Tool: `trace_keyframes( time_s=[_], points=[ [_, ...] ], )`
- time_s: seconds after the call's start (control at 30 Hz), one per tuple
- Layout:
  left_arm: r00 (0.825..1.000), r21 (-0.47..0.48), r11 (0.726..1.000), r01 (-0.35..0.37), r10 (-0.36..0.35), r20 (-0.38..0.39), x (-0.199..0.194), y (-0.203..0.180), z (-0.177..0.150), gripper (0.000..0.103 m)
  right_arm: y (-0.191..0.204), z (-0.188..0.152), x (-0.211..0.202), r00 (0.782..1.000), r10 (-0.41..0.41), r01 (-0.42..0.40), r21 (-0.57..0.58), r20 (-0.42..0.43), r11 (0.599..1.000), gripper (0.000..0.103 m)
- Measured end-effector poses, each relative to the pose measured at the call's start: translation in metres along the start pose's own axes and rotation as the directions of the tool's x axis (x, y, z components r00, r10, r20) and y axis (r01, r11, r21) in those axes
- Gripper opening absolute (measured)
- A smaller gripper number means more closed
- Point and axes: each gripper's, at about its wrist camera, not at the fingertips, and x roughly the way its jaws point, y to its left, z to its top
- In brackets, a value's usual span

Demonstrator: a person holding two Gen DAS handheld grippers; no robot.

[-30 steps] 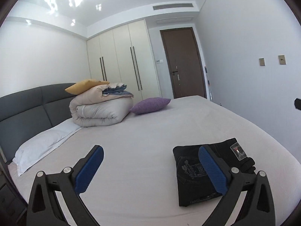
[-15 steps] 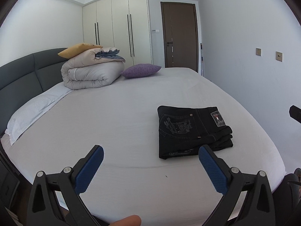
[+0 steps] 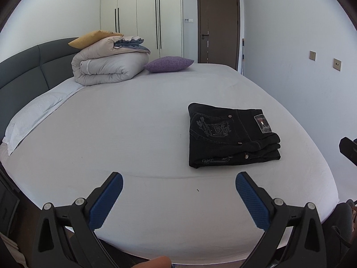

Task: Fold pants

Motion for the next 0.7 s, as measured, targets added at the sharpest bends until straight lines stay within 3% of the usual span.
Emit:
trace_keyframes(
  time_s=[0.7],
  points=[
    [0.998,-0.01,1.0,0.001,-0.001,-0.064,0.02,0.003,-0.015,0.103,-0.011,-0.027,0.043,0.99,-0.007,0.008,0.005,-0.142,1.0,0.103]
  ],
)
